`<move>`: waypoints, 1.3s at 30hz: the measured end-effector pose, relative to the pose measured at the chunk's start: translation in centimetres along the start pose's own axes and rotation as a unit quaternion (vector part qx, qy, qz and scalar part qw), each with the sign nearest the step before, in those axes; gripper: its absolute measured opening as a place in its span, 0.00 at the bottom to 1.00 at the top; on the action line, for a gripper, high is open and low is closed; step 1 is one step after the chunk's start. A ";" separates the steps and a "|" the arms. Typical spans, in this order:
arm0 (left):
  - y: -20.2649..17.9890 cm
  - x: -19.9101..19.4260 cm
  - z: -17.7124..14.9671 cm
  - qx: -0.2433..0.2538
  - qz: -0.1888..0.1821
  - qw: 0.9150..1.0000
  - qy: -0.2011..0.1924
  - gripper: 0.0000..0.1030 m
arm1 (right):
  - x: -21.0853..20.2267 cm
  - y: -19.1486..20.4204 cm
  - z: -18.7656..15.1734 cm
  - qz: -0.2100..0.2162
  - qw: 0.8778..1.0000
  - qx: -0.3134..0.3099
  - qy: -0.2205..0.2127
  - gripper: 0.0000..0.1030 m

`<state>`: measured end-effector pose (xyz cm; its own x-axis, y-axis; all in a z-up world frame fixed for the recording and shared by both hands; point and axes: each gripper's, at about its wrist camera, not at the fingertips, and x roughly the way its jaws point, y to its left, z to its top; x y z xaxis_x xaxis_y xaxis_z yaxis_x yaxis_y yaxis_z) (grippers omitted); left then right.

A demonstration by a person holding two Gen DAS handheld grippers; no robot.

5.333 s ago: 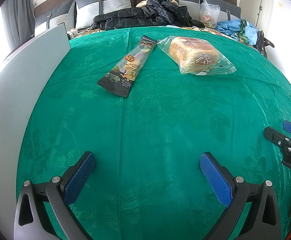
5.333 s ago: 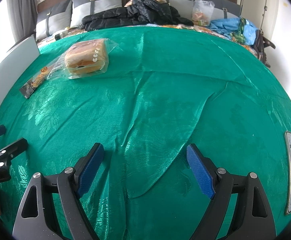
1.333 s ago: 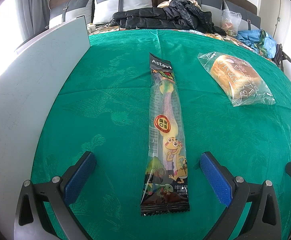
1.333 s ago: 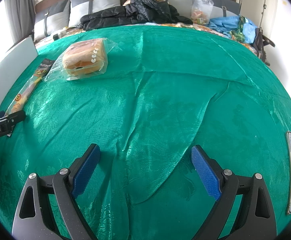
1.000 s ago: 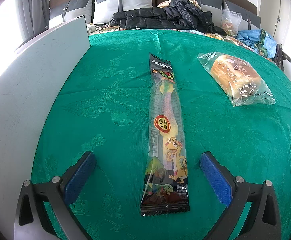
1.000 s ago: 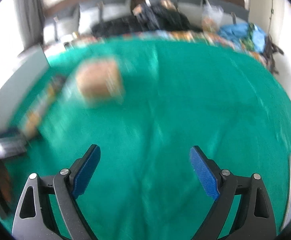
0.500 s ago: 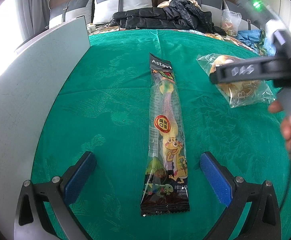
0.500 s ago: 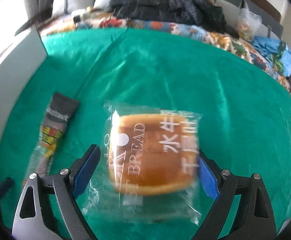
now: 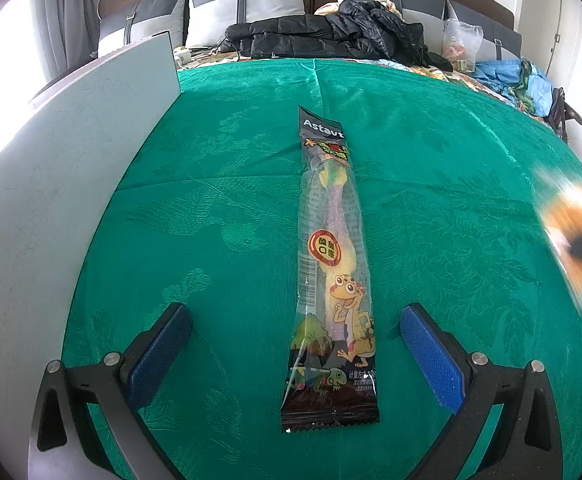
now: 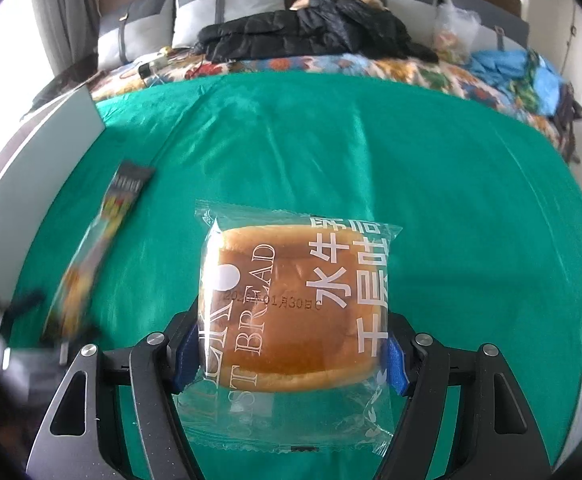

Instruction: Organize snacks

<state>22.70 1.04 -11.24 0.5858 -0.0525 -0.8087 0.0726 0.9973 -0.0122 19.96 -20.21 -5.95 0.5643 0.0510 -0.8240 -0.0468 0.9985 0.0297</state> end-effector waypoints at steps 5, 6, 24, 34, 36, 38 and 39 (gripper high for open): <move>0.0 0.0 0.0 0.000 0.000 1.000 0.000 1.00 | -2.9 -0.8 -5.3 -0.020 1.000 0.008 -0.005 0.72; 0.0 0.0 0.0 0.000 0.000 1.000 0.000 1.00 | -2.7 -0.6 -5.9 -0.023 1.000 0.006 -0.005 0.72; -0.1 -0.1 -0.1 0.000 0.000 1.000 0.000 1.00 | 0.4 -0.4 -7.1 -0.035 0.999 0.008 -0.028 0.86; -0.1 -0.1 0.2 0.007 -0.002 1.000 0.010 1.00 | 0.4 -0.4 -7.2 -0.035 0.999 0.008 -0.028 0.87; -0.1 0.5 1.1 0.020 -0.010 0.999 0.041 1.00 | 0.4 -0.4 -7.2 -0.035 0.999 0.008 -0.028 0.87; -0.1 1.2 2.3 0.023 -0.011 0.997 0.074 1.00 | 0.4 -0.4 -7.2 -0.035 0.999 0.008 -0.028 0.87; -0.2 1.5 2.7 0.020 -0.009 0.996 0.082 0.99 | 0.4 -0.4 -7.1 -0.034 0.999 0.008 -0.028 0.87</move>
<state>25.76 0.64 -10.82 0.4441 -0.0570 -0.8941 0.1155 0.9933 -0.0060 14.34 -20.71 -10.37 0.6109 -0.0167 -0.7916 0.0062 0.9998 -0.0163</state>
